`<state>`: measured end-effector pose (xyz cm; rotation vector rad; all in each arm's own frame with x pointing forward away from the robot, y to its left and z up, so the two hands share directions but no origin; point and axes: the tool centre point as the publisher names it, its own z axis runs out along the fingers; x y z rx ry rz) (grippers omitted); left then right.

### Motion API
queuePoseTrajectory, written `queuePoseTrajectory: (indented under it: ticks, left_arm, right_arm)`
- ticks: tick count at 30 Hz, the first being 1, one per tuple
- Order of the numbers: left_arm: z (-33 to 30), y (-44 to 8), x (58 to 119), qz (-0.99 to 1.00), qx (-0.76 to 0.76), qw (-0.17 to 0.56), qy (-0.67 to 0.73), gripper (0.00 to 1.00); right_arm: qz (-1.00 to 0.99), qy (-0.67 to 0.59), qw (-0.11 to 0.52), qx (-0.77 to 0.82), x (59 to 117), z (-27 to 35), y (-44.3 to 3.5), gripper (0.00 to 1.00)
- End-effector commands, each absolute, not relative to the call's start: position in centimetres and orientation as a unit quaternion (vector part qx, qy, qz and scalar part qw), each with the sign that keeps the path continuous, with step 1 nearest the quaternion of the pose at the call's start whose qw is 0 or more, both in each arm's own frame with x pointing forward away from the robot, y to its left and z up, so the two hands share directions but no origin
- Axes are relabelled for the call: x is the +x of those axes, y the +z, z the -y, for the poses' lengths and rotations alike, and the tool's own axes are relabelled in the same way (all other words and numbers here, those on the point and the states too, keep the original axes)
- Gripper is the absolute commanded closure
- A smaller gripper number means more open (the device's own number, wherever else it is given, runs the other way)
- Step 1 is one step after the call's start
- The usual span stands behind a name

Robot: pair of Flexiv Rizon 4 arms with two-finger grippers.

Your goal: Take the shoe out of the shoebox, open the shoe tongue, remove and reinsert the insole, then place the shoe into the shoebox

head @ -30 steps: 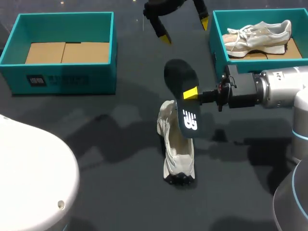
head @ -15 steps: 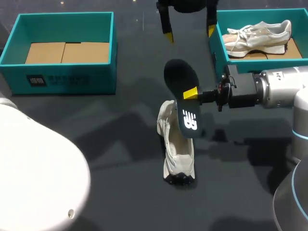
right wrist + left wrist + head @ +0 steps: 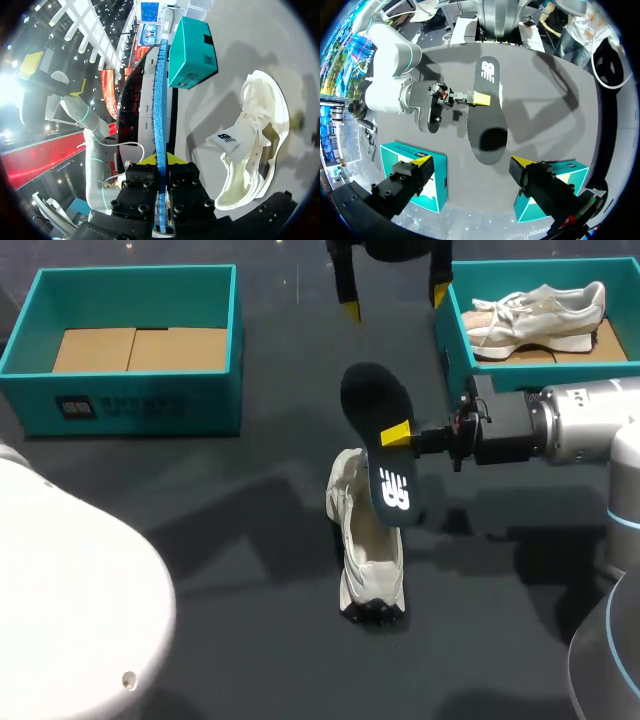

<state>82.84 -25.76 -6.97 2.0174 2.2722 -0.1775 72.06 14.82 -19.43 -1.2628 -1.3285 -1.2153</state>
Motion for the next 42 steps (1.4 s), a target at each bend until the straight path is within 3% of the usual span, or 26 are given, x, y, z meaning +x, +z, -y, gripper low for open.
queuePoseTrajectory:
  ticks: [1,17,19,32,42]
  left_arm:
    - [21.0,-7.9,81.1,-0.734,0.635,0.18,-0.161,0.0]
    - [16.0,-9.9,79.0,-0.672,0.576,0.35,-0.306,0.0]
    - [14.4,-10.2,78.6,-0.644,0.543,0.416,-0.343,0.0]
    - [14.4,-10.2,78.6,-0.644,0.543,0.416,-0.343,0.0]
    - [12.2,-12.9,77.4,-0.514,0.53,0.516,-0.434,0.0]
  right_arm:
    - [0.538,-0.493,0.453,-0.513,71.9,-14.9,-19.5,1.0]
    - [0.538,-0.493,0.453,-0.513,71.9,-14.9,-19.5,1.0]
    - [0.538,-0.493,0.453,-0.513,71.9,-14.9,-19.5,1.0]
    - [0.538,-0.493,0.453,-0.513,71.9,-14.9,-19.5,1.0]
    - [0.538,-0.493,0.453,-0.513,71.9,-14.9,-19.5,1.0]
